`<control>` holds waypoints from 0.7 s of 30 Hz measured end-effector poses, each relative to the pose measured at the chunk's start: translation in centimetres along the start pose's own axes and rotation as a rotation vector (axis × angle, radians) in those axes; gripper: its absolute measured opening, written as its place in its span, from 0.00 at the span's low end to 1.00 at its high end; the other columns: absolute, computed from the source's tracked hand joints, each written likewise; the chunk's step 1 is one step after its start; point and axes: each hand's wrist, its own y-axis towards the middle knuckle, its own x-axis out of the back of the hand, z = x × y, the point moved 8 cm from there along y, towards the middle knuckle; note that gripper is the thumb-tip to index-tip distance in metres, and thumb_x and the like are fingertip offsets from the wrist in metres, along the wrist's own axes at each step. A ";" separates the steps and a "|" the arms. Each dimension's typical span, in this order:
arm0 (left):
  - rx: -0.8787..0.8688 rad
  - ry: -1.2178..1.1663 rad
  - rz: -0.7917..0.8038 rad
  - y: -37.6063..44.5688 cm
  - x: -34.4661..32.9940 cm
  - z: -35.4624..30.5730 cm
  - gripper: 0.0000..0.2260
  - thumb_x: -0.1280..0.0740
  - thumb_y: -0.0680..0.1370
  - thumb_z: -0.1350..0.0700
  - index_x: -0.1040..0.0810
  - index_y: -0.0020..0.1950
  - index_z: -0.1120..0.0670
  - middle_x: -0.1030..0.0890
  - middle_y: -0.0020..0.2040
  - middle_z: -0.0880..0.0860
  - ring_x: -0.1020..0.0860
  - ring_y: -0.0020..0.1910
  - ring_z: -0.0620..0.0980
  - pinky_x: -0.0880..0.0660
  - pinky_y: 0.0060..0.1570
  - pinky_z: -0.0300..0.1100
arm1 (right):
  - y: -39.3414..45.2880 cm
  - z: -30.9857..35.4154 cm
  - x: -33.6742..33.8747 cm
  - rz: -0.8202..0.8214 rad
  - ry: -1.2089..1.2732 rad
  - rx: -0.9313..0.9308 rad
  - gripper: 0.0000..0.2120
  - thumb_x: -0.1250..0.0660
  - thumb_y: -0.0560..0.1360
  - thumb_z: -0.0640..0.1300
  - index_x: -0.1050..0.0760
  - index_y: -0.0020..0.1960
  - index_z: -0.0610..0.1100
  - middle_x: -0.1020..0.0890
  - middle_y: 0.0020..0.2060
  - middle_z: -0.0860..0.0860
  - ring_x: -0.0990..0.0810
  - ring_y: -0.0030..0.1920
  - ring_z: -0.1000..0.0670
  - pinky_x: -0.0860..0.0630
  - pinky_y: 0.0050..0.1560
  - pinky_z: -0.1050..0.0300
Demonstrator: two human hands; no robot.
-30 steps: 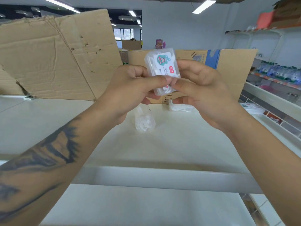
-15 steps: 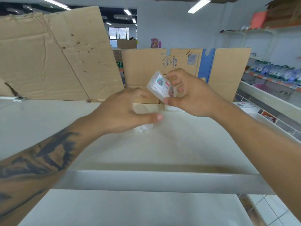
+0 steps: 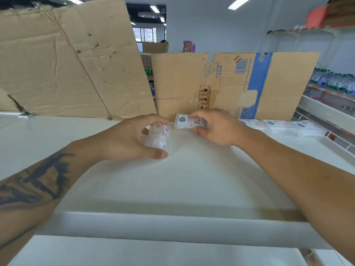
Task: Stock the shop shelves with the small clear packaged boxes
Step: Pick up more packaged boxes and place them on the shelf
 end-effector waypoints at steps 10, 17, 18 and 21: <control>0.018 -0.041 -0.001 -0.1 0.6 0.9 0.34 0.18 0.67 0.46 0.27 0.70 0.34 0.23 0.62 0.32 0.23 0.60 0.35 0.26 0.60 0.33 | 0.1 -1.1 -0.9 -0.057 -0.002 0.003 0.19 0.34 0.80 0.52 0.25 0.71 0.55 0.23 0.62 0.50 0.26 0.66 0.46 0.29 0.67 0.41; 0.005 -0.266 -0.071 0.0 1.2 0.4 0.30 0.18 0.65 0.38 0.20 0.64 0.42 0.17 0.55 0.41 0.18 0.48 0.40 0.22 0.50 0.41 | -1.6 3.0 1.6 -0.111 0.075 0.098 0.26 0.29 0.77 0.54 0.29 0.74 0.54 0.24 0.67 0.52 0.27 0.68 0.50 0.31 0.69 0.53; -0.010 -0.339 -0.064 0.1 1.3 0.0 0.25 0.19 0.66 0.38 0.17 0.60 0.43 0.15 0.52 0.44 0.18 0.46 0.42 0.24 0.47 0.41 | -2.1 4.4 2.2 -0.119 0.168 0.147 0.28 0.27 0.76 0.54 0.29 0.74 0.54 0.23 0.67 0.54 0.26 0.67 0.54 0.32 0.67 0.60; -0.066 -0.538 -0.031 0.4 1.3 -1.4 0.20 0.28 0.70 0.39 0.15 0.53 0.51 0.18 0.48 0.57 0.23 0.45 0.52 0.29 0.41 0.46 | -3.5 7.8 3.2 -0.100 0.453 0.246 0.30 0.21 0.72 0.49 0.28 0.70 0.55 0.21 0.61 0.61 0.24 0.61 0.63 0.32 0.56 0.74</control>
